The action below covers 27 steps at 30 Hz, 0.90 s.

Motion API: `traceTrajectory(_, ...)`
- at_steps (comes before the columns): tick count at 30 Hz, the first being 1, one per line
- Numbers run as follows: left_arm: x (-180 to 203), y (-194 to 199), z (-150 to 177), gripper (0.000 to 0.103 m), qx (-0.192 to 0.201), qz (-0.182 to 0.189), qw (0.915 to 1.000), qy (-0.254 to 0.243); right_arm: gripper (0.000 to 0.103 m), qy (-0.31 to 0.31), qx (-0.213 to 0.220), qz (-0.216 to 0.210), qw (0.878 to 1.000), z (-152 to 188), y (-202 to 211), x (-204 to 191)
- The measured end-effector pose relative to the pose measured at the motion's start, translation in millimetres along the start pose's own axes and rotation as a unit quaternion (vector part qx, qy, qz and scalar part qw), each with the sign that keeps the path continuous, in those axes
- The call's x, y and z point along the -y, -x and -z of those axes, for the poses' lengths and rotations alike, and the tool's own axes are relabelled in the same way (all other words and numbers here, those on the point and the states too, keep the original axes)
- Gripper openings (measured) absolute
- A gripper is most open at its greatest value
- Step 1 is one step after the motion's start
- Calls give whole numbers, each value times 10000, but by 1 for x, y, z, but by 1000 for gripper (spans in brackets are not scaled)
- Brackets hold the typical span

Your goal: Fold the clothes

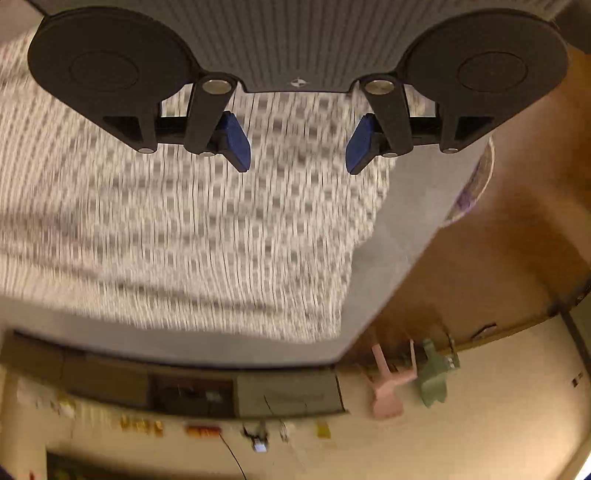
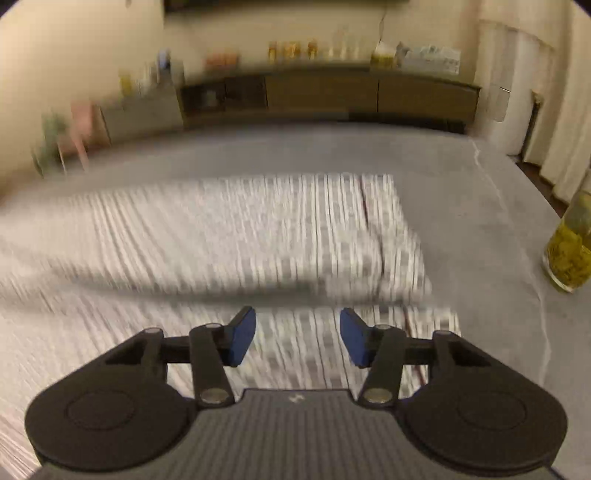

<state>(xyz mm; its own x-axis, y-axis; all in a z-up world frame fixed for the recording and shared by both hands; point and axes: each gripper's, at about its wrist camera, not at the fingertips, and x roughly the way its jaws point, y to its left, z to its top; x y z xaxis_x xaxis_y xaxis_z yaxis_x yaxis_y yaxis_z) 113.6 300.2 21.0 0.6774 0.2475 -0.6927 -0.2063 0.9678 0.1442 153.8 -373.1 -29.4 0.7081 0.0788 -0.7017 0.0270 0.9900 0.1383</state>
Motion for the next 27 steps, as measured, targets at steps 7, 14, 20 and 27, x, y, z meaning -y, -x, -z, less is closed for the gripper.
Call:
traceTrajectory(7,26,-79,-48,61,-348,45,9990,275,53,159,-89,496,9986,-28,-56,-4)
traceTrajectory(14,41,-128,-48,62,-670,-137,9976,-68,47,329,-383,1609,9857,-56,-102,19)
traceTrajectory(20,42,-129,-59,58,-558,-687,9956,-292,64,-97,-125,1694,9854,-55,-91,52)
traceTrajectory(27,59,-90,-76,58,-70,45,9991,-407,72,-505,-245,871,9946,-36,-44,67)
